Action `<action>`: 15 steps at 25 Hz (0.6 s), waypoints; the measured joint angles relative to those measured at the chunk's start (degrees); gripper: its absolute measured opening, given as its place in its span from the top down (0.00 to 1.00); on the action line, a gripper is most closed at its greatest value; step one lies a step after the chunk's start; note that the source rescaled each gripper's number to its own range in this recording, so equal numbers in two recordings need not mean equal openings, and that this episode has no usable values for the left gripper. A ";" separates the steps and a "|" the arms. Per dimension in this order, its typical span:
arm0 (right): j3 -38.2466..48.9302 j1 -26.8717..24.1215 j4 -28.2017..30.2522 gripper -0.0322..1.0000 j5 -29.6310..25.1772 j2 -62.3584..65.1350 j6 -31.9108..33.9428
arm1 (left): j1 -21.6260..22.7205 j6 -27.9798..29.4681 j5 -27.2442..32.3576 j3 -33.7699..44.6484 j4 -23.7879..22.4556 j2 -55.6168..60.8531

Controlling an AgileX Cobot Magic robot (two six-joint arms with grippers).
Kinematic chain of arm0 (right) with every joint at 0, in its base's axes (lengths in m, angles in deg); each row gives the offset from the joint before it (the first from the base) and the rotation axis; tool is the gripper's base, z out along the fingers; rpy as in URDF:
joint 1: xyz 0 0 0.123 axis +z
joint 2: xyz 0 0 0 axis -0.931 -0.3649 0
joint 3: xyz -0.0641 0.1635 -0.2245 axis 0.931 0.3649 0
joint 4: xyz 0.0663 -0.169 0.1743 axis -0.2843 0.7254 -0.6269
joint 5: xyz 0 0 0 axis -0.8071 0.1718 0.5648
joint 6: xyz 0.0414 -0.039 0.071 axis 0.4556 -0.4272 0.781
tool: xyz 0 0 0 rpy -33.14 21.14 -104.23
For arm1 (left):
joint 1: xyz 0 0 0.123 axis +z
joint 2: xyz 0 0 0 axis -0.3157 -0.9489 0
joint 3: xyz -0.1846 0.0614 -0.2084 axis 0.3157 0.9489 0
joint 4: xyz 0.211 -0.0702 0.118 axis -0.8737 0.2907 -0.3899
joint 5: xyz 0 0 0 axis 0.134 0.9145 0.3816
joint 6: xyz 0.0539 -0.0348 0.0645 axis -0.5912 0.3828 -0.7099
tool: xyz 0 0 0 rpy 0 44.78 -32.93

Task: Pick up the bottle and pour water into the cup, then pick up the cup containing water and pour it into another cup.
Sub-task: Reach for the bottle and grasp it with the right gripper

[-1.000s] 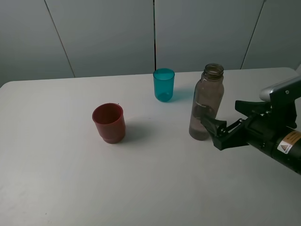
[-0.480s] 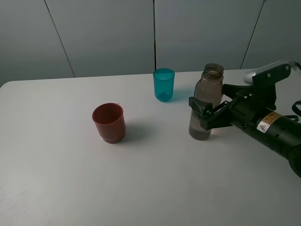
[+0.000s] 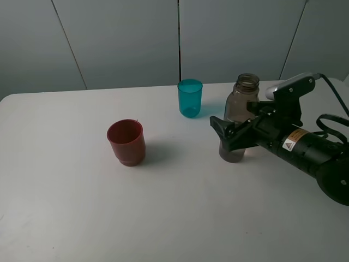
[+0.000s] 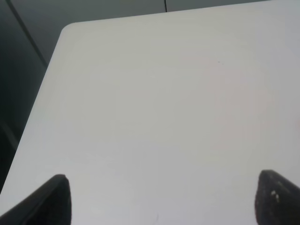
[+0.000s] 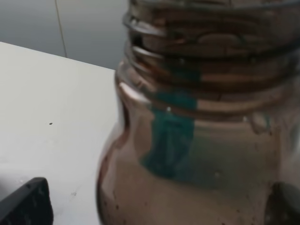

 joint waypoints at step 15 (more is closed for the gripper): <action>-1.96 0.00 0.20 0.00 0.11 -3.69 0.64 | 0.00 -0.41 0.00 0.00 0.00 0.00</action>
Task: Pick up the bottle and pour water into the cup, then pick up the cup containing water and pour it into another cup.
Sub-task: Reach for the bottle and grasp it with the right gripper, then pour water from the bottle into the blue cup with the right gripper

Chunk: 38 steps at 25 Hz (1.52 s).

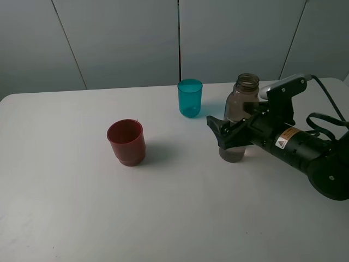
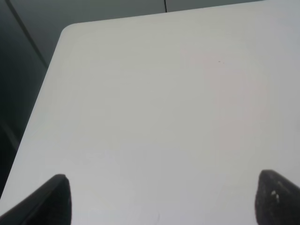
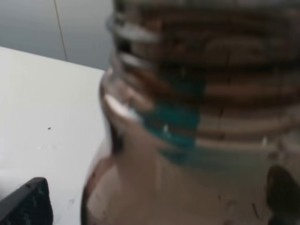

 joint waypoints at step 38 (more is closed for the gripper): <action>-2.04 0.00 1.50 0.97 0.09 -2.28 -1.70 | 0.00 -0.28 0.00 0.00 0.00 0.00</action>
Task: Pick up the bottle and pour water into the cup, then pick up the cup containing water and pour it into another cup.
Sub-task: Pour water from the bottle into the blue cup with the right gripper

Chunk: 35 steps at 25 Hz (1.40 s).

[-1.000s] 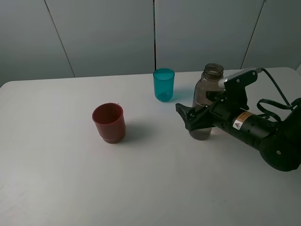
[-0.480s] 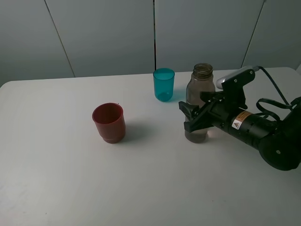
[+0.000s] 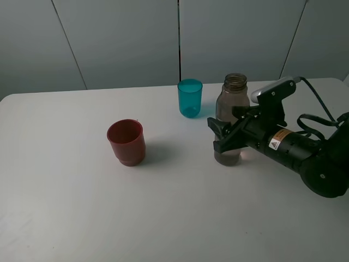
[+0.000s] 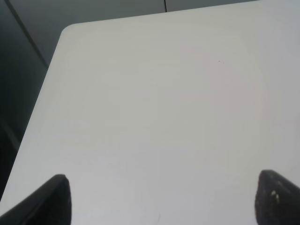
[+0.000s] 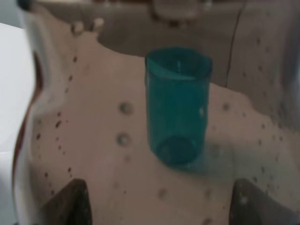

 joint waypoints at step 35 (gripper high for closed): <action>-34.97 0.00 -5.89 0.97 -66.78 9.73 -25.21 | 0.00 0.00 0.00 0.00 0.00 0.00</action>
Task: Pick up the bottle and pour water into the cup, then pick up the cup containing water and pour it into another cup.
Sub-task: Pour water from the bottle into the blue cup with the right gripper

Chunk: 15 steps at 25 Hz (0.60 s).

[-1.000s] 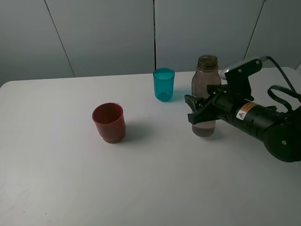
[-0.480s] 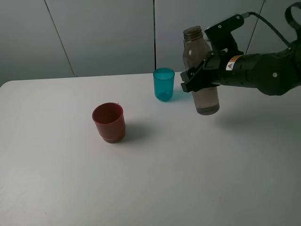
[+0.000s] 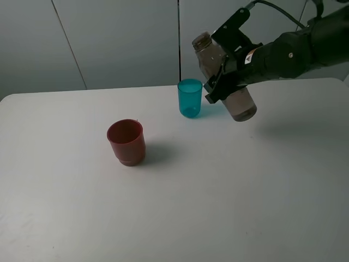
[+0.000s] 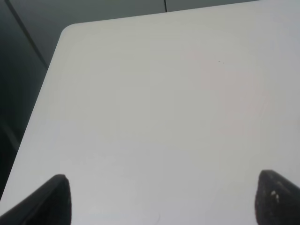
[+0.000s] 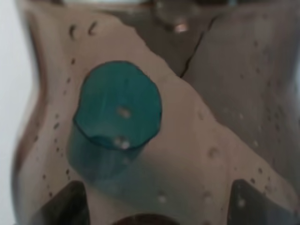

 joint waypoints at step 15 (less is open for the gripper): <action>-3.59 -4.38 -14.70 0.97 7.21 -5.93 -40.26 | 0.00 0.00 0.00 0.00 0.00 0.00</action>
